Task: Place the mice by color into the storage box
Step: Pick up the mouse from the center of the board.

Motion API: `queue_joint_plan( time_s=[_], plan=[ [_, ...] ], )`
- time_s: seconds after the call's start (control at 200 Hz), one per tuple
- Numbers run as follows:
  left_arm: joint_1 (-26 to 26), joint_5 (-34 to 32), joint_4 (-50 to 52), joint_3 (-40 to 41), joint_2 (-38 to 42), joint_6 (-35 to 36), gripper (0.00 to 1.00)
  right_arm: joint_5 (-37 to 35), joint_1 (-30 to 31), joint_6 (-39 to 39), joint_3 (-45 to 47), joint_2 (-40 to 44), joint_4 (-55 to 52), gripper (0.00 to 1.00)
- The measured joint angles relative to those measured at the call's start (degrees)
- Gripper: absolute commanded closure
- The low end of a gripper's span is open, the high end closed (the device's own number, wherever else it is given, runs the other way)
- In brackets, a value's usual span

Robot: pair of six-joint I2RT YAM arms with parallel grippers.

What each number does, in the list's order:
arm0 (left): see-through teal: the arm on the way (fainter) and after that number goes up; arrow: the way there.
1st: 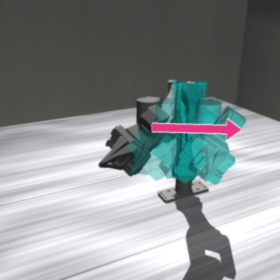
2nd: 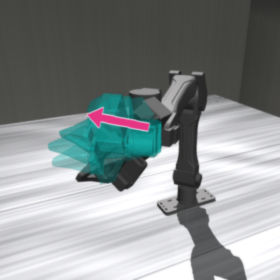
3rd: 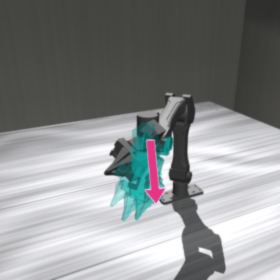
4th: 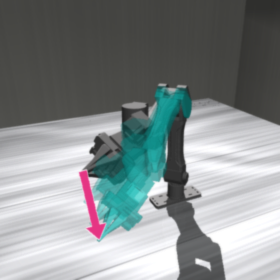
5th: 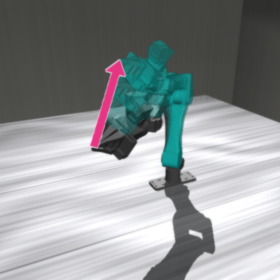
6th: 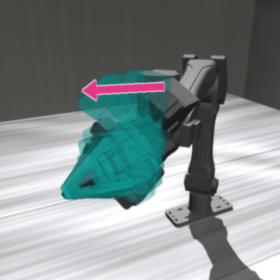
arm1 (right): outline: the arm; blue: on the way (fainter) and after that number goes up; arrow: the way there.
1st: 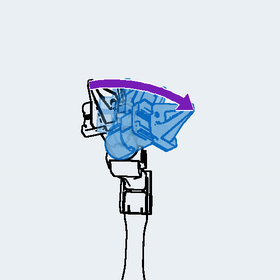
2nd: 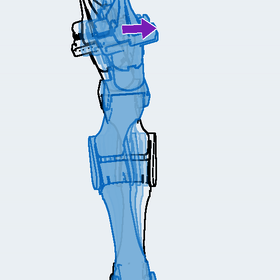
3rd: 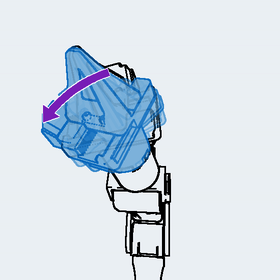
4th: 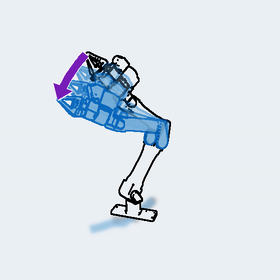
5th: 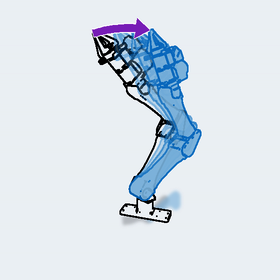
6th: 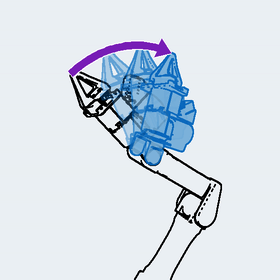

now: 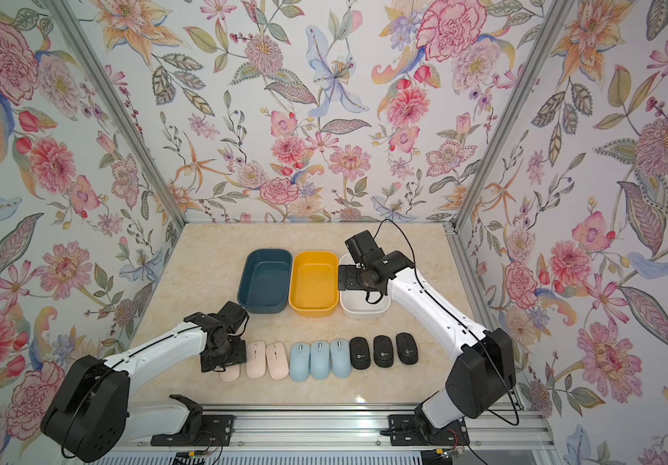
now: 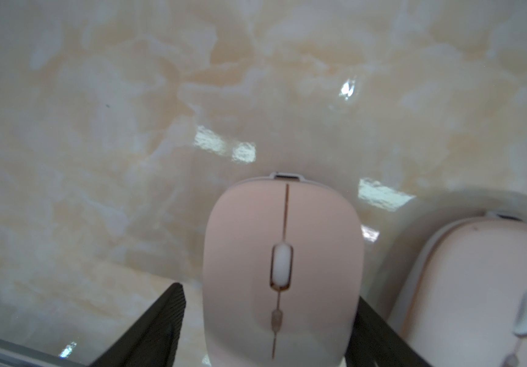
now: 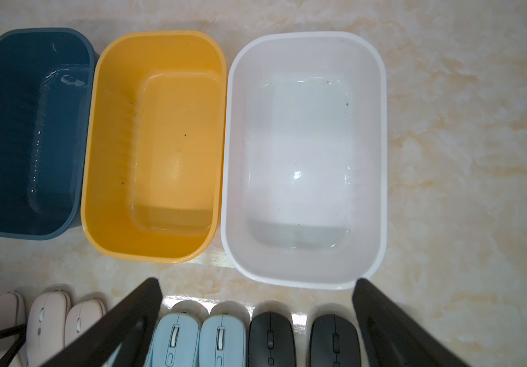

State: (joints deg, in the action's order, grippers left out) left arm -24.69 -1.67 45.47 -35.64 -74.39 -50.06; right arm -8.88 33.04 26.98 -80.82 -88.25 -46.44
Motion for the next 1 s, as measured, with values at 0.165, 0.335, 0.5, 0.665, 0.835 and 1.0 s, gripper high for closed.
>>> queue_joint_plan(
  time_s=[0.165,0.335,0.5,0.665,0.835,1.0],
  plan=[
    [0.0,0.6,-0.9,1.6,2.1,0.0,0.31,0.3,0.0,0.0,-0.3,-1.2,0.0,0.02],
    [0.0,1.3,-0.8,3.4,4.6,-0.6,0.40,0.5,0.2,0.0,-0.3,-1.5,0.0,0.02],
    [0.0,1.3,-0.8,3.5,4.8,-0.5,0.45,0.5,0.3,0.0,-0.3,-1.5,0.0,0.02],
    [0.0,1.4,-0.7,3.5,4.9,-0.6,0.47,0.5,0.3,0.0,-0.3,-1.5,0.0,0.02],
    [0.0,1.5,1.0,2.2,5.1,-0.9,0.46,0.5,0.3,0.0,-0.3,-1.5,0.0,0.02],
    [0.0,1.5,4.2,-4.2,5.1,-0.9,0.45,0.5,0.3,0.0,-1.2,-1.5,-0.1,0.02]
  ],
)
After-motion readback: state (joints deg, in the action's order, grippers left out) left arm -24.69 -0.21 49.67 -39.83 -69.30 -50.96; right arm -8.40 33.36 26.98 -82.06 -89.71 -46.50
